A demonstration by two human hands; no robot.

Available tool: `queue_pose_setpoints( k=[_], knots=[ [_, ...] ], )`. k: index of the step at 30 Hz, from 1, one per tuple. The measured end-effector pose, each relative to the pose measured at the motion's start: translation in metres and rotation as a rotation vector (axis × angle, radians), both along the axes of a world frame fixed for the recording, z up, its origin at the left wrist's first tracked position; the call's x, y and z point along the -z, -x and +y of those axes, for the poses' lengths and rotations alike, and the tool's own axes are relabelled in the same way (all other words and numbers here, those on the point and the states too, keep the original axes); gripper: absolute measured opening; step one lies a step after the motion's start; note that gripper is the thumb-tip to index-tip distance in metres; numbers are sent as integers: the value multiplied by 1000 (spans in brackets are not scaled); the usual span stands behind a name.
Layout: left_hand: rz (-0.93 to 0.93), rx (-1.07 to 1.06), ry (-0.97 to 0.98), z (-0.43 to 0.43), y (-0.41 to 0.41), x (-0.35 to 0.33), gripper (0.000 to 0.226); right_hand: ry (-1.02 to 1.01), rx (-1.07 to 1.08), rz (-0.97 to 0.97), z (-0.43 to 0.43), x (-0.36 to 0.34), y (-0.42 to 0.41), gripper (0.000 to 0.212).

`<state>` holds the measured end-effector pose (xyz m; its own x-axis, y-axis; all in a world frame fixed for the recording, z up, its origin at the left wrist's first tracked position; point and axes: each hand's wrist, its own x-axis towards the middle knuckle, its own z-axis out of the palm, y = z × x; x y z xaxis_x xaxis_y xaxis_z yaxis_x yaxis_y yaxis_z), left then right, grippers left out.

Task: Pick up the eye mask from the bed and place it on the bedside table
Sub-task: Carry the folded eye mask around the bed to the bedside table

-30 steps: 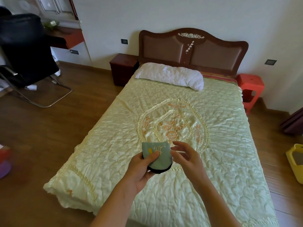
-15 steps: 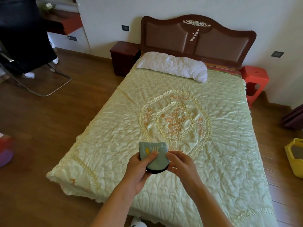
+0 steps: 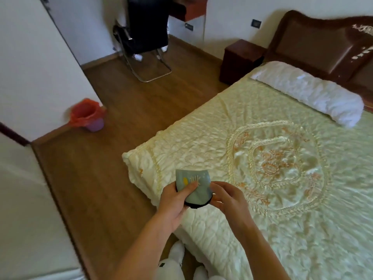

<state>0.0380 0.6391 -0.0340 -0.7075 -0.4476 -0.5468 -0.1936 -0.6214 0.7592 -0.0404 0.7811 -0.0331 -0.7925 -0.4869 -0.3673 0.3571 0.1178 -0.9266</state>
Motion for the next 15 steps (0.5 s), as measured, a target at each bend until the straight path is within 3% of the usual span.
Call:
queue_pose_setpoints(
  k=[6,15],
  knots=[
    [-23,-267,4,-6,-63,1,43,3,-235,-21,-33,7,-34,30],
    [-30,-554,74,-29,-152,-1,22,-1,-534,-28,-97,9,-90,29]
  ],
)
